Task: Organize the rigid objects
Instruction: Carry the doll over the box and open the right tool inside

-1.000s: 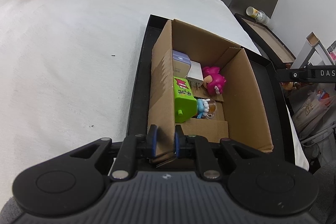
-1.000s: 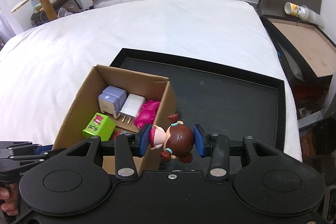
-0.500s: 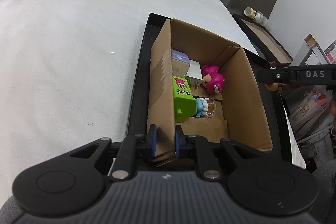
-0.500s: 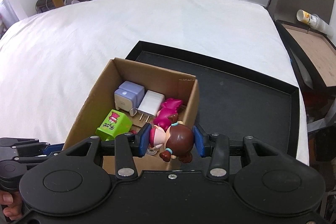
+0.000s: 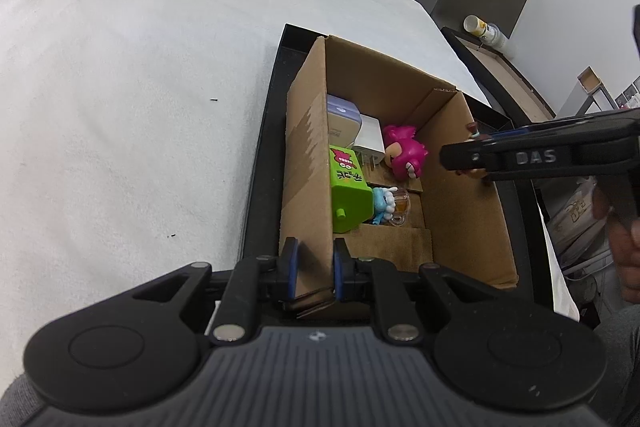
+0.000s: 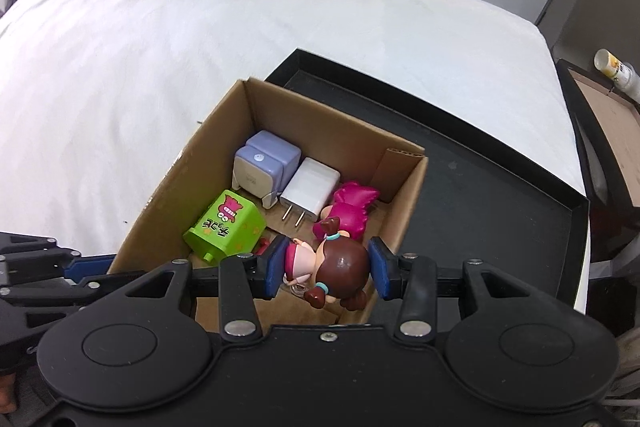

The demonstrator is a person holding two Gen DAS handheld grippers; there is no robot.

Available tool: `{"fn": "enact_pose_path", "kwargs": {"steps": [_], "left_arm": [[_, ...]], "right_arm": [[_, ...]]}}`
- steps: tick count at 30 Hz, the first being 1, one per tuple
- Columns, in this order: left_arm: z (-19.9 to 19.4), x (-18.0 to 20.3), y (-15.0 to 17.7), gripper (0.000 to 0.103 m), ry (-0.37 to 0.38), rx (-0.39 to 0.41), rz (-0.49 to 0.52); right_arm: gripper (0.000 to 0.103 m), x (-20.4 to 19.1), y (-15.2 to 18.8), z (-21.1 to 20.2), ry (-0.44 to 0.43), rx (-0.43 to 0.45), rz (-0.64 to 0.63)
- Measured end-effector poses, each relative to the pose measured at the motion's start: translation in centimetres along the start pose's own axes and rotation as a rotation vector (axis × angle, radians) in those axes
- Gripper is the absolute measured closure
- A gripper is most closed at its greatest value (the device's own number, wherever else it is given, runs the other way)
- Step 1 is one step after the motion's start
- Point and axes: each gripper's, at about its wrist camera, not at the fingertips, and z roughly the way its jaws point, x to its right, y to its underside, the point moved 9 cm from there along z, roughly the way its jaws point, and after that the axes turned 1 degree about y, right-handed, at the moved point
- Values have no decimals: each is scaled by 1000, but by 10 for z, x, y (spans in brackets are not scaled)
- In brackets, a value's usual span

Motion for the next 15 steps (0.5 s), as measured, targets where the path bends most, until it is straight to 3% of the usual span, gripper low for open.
{"fn": "enact_pose_path", "kwargs": {"steps": [9,15], "left_arm": [[0,-1,0,88,9,0,-3],[-1,-2,0,87,16,2,-11]], "right_arm": [[60,-7,1,19,56,-51,-37],[56,-3,-2,7,57,-29,-14]]}}
